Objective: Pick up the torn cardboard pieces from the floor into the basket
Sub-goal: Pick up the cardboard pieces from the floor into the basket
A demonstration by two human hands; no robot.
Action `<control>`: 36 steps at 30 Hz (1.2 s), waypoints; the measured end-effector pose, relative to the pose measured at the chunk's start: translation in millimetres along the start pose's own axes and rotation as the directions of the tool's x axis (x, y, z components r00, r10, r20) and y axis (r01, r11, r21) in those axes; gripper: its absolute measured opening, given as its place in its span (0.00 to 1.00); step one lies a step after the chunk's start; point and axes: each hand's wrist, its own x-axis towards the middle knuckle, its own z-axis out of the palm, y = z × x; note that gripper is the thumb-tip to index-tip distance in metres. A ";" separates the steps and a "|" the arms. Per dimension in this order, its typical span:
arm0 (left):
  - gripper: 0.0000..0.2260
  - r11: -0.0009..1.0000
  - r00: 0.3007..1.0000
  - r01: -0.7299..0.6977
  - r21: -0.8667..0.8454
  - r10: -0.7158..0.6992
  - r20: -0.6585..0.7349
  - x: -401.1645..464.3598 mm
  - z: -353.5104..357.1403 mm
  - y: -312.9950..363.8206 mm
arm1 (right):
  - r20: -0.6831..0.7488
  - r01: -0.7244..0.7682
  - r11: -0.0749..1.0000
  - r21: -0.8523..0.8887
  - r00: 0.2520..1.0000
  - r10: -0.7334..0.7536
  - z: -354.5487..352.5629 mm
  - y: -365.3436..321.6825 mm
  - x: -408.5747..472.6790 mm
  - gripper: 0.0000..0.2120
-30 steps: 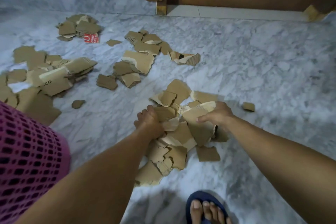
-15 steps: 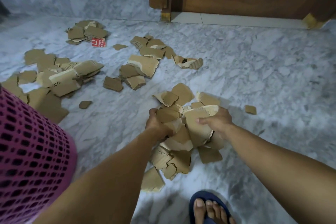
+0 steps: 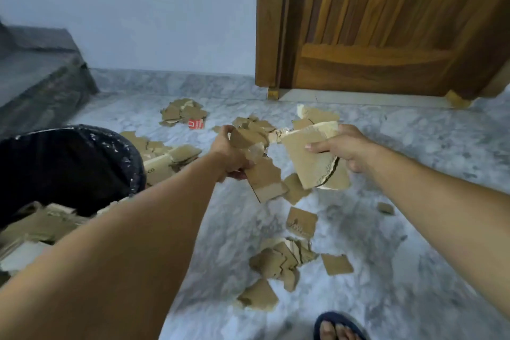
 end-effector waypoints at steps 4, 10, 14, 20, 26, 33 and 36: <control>0.37 0.996 0.994 -0.083 0.033 0.085 -0.071 -35.5 -55.2 48.1 | 0.064 0.097 0.995 -0.027 0.993 -0.096 17.6 -69.6 -24.2 0.20; 0.36 0.993 0.972 -0.104 0.058 0.114 -0.204 -98.2 -162.6 61.1 | 0.180 0.196 0.976 -0.091 0.967 -0.178 82.2 -152.8 -53.8 0.47; 0.37 0.996 0.952 -0.029 0.082 0.052 -0.302 -141.5 -235.5 30.8 | 0.307 0.243 0.965 -0.102 0.930 -0.202 153.9 -186.3 -89.7 0.45; 0.36 0.997 0.926 0.076 0.029 -0.060 -0.373 -184.2 -291.1 -35.2 | 0.475 0.233 0.960 -0.158 0.870 -0.133 264.9 -179.4 -138.2 0.40; 0.45 0.952 0.926 0.210 0.222 -0.121 -0.358 -195.8 -297.4 -98.4 | 0.398 0.352 0.831 -0.431 0.901 -0.175 311.7 -149.5 -169.0 0.27; 0.34 0.612 0.799 0.278 0.740 0.280 -0.532 -201.7 -306.9 -150.6 | 0.214 0.377 0.658 -0.652 0.924 -0.317 299.9 -111.9 -157.5 0.32; 0.36 0.562 0.798 0.343 0.753 0.249 -0.549 -201.8 -302.3 -163.7 | 0.294 0.351 0.729 -0.587 0.932 -0.212 302.2 -96.9 -156.4 0.39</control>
